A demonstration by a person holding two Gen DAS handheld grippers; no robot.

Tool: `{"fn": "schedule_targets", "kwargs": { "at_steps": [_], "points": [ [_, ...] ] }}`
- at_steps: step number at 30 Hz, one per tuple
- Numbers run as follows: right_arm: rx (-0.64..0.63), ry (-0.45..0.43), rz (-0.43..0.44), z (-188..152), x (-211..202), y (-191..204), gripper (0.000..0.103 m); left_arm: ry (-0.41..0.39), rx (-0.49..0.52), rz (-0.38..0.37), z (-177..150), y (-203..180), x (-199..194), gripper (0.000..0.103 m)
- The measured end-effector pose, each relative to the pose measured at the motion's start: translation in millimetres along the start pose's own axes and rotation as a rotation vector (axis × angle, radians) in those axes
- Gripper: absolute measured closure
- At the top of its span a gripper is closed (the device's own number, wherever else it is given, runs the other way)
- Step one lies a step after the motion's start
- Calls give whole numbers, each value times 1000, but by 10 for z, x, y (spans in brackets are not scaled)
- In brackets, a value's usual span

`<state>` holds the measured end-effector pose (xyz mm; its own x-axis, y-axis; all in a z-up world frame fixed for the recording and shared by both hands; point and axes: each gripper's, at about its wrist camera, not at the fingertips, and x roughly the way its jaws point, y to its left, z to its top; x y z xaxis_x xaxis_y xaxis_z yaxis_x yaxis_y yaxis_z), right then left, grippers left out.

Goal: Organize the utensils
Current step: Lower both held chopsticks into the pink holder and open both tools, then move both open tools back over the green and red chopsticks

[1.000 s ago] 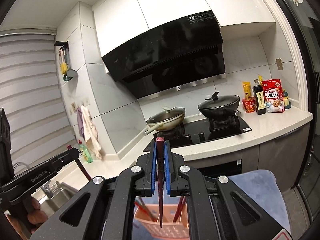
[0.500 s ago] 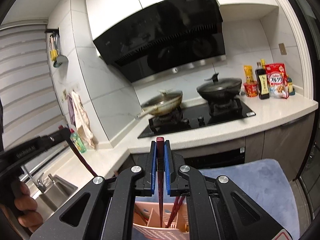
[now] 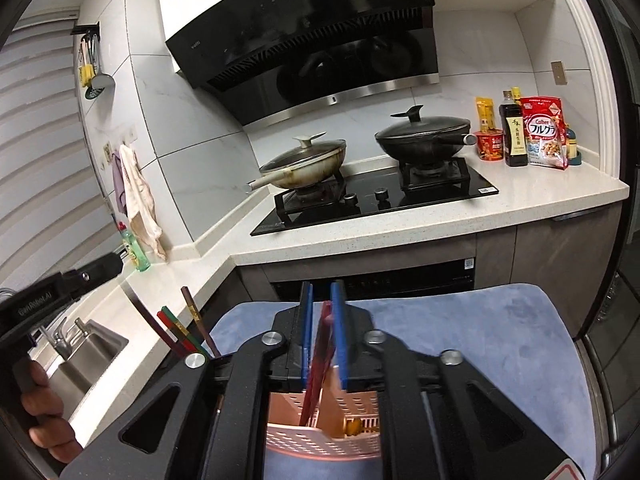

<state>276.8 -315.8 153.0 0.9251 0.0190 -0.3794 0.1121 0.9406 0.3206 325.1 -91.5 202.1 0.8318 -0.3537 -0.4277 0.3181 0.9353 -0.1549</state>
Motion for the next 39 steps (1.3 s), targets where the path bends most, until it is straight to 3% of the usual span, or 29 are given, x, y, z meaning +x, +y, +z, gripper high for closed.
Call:
{"fn": "schedule_targets", "kwargs": {
  "at_steps": [1,3,11,18,26,39],
  "points": [
    [5,-5,2,14,-37,-3,80,-4,-4,13,-13,14,-26,47],
    [5,-22,10,43,-149,6,75,-28,-11,38,-42,42,-126,39],
    [-58,-41,40,0,-615,206,65,-1,36,111,-226,43,-462,38],
    [-84,0,67,-300,-1044,365,59,80,53,129,-560,106,-718,38],
    [-140,49,14,-882,-1459,467,56,145,51,162,-1154,231,-1008,38],
    [-138,240,-72,-2014,-1718,304,56,255,37,184,-2113,368,-1314,38]
  ]
}}
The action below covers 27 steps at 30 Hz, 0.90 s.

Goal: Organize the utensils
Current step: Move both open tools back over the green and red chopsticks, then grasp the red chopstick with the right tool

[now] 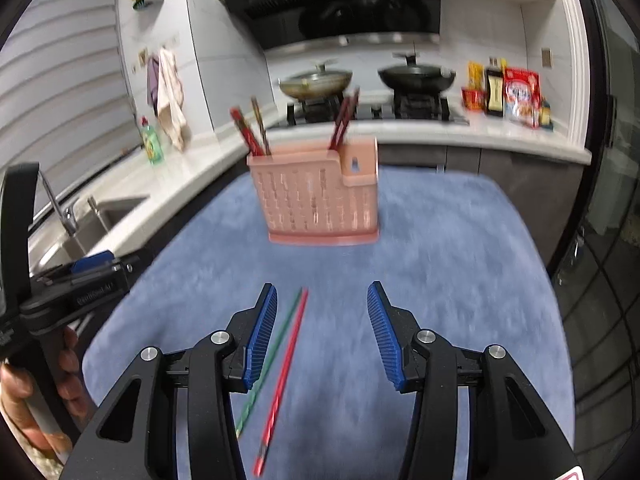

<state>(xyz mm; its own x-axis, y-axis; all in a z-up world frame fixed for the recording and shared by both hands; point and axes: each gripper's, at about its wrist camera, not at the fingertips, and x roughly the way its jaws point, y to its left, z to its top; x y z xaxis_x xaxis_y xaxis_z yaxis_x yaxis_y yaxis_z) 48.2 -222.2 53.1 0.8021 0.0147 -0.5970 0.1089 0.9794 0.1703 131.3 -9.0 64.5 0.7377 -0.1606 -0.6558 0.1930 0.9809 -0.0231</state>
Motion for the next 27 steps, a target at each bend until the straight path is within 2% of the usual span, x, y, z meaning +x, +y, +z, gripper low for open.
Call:
{"fn": "schedule_targets", "kwargs": {
  "at_steps": [3,11,19,27],
  "points": [
    [-12,44,-23,-264,55,50,56,39,2,-5,-204,13,42,38],
    [-21,127,5,-780,203,240,57,94,2,20,-551,38,138,38],
    [-43,157,19,-981,286,405,63,139,1,35,-798,101,170,38],
    [-32,196,33,-1121,390,474,77,172,-1,37,-925,148,187,37]
  ]
}}
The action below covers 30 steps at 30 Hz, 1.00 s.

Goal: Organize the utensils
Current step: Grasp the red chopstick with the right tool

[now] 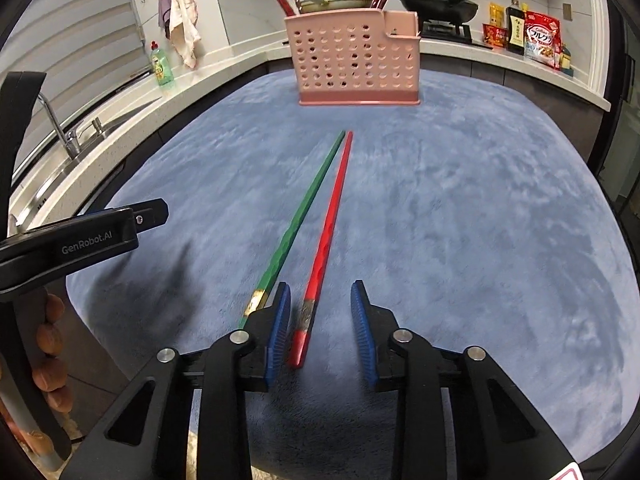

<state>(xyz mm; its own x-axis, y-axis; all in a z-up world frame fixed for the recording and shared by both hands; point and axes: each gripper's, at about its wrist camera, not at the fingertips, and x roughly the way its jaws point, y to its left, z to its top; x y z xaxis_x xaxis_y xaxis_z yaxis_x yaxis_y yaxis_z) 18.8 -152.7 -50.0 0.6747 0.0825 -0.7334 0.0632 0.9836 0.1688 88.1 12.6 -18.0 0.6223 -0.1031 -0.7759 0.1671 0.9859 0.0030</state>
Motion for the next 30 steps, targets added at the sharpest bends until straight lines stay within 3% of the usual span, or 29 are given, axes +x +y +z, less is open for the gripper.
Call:
{"fn": "schedule_targets", "kwargs": {
  "at_steps": [11,30],
  "points": [
    [-3,16,-10,-78,70,-11,95,11,4,-10,-59,0,0,34],
    [126,-1,-81,-121,-78,-565,96,34,96,-104,-205,-531,-84,22]
  ]
}}
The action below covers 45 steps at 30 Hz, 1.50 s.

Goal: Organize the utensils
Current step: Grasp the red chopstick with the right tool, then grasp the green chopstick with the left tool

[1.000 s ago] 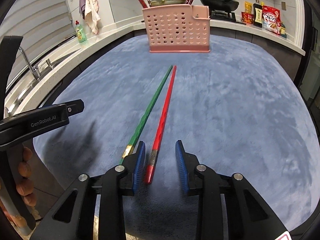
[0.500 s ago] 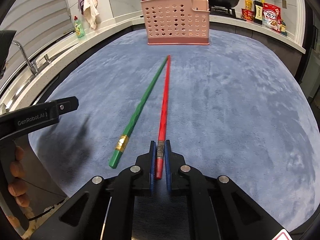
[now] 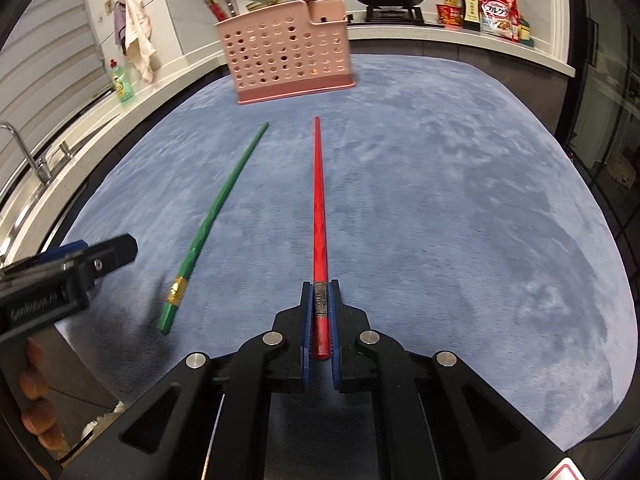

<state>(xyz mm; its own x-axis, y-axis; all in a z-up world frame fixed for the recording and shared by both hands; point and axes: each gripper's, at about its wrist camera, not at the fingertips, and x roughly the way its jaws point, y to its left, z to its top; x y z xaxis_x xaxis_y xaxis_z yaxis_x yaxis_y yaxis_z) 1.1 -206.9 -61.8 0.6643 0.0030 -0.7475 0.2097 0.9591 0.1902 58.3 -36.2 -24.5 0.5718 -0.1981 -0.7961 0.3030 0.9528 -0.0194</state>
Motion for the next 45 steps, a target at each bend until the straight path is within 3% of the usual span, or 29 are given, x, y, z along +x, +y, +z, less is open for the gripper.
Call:
{"fn": "schedule_targets", "kwargs": {
  "at_steps": [15,18,19,22,31,34,45],
  "points": [
    [31,1,21,-45,-13,-87,96,58,11,-44,-105,-223,148,22],
    [32,2,21,-44,-14,-86,96,78,-5,-55,-126,-210,194,30],
    [31,1,21,-44,-13,-86,96,83,-5,-52,-136,-205,210,38],
    [30,2,20,-44,-12,-86,96,78,18,-38,-152,-223,214,44],
    [27,3,17,-48,-3,-85,96,89,63,-95,-162,-318,193,90],
    [26,4,18,-45,-3,-83,96,94,60,-108,-158,-320,191,96],
    [31,-20,29,12,-134,-83,96,107,-26,-168,-35,-127,40,96]
  ]
}}
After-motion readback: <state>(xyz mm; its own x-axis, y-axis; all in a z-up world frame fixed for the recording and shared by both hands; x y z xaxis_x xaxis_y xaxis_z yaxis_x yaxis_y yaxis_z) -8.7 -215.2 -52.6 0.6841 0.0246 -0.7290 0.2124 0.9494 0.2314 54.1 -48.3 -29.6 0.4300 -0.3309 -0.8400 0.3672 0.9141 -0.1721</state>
